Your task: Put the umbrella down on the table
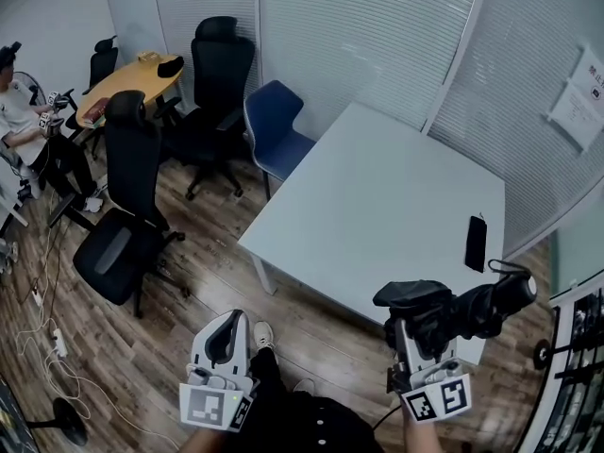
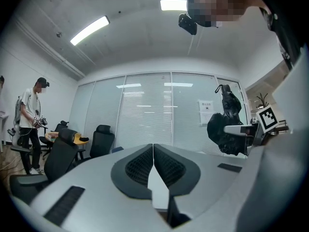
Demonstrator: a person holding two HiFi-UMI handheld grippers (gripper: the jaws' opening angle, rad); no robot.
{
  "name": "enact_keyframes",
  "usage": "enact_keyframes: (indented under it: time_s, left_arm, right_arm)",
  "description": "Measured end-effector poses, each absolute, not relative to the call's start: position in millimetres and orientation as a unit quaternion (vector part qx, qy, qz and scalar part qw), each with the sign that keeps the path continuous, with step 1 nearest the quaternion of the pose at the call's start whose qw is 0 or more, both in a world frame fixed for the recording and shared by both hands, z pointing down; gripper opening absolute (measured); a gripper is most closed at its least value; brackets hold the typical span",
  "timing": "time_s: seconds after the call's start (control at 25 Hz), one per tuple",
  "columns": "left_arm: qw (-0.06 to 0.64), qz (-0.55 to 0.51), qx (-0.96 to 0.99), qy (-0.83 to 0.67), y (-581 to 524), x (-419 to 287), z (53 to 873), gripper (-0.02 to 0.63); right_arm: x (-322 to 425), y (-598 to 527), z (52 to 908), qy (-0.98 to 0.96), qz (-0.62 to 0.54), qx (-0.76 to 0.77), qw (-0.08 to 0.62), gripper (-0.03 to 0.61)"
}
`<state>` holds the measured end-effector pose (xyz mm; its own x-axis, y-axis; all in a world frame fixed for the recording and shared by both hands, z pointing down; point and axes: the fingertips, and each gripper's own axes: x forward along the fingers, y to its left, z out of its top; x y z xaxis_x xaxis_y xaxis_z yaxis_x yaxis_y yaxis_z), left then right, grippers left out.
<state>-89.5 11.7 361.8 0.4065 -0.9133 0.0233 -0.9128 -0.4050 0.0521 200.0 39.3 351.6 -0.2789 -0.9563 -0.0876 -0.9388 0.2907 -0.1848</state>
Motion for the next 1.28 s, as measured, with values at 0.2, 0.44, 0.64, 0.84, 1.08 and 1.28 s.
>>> enact_keyframes:
  time_s: [0.2,0.44,0.64,0.84,1.08,1.28]
  left_arm:
    - [0.028,-0.011,0.842,-0.539,-25,-93,362,0.018]
    - [0.029,-0.010,0.847,-0.530,-75,-100,362,0.018]
    - [0.025,-0.019,0.853,-0.521,-124,-112,355,0.018]
    - [0.015,-0.027,0.860,-0.510,-166,-129,348,0.018]
    - [0.011,-0.032,0.868,-0.495,-202,-148,352,0.018]
    - [0.009,-0.029,0.873,-0.487,-225,-162,354,0.018]
  right_arm:
    - [196,9,354,0.792,-0.044,-0.604,0.079,0.261]
    - [187,-36,353,0.786,-0.046,-0.611,0.081,0.259]
    - [174,-85,345,0.780,-0.041,-0.618,0.089,0.259]
    - [160,-122,337,0.775,-0.028,-0.626,0.088,0.259]
    - [140,-154,336,0.767,-0.024,-0.634,0.095,0.260]
    - [127,-164,340,0.763,-0.030,-0.639,0.092,0.259]
